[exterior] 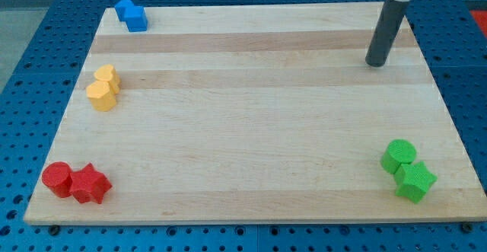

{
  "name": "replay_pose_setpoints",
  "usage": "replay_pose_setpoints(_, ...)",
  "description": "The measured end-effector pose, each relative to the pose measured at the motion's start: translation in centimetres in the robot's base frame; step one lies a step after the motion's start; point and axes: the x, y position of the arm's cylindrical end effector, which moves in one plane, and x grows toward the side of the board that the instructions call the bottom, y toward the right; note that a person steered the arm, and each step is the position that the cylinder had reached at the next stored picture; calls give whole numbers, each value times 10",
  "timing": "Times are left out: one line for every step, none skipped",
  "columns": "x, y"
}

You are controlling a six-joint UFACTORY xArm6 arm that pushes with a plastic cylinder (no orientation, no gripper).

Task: Move your arm towards the yellow blocks

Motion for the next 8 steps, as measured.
replay_pose_setpoints(-10,-38)
replay_pose_setpoints(-46,-82)
replay_pose_setpoints(-46,-154)
replay_pose_setpoints(-39,-236)
replay_pose_setpoints(-39,-312)
replay_pose_setpoints(-39,-381)
replay_pose_setpoints(-39,-449)
replay_pose_setpoints(-35,-511)
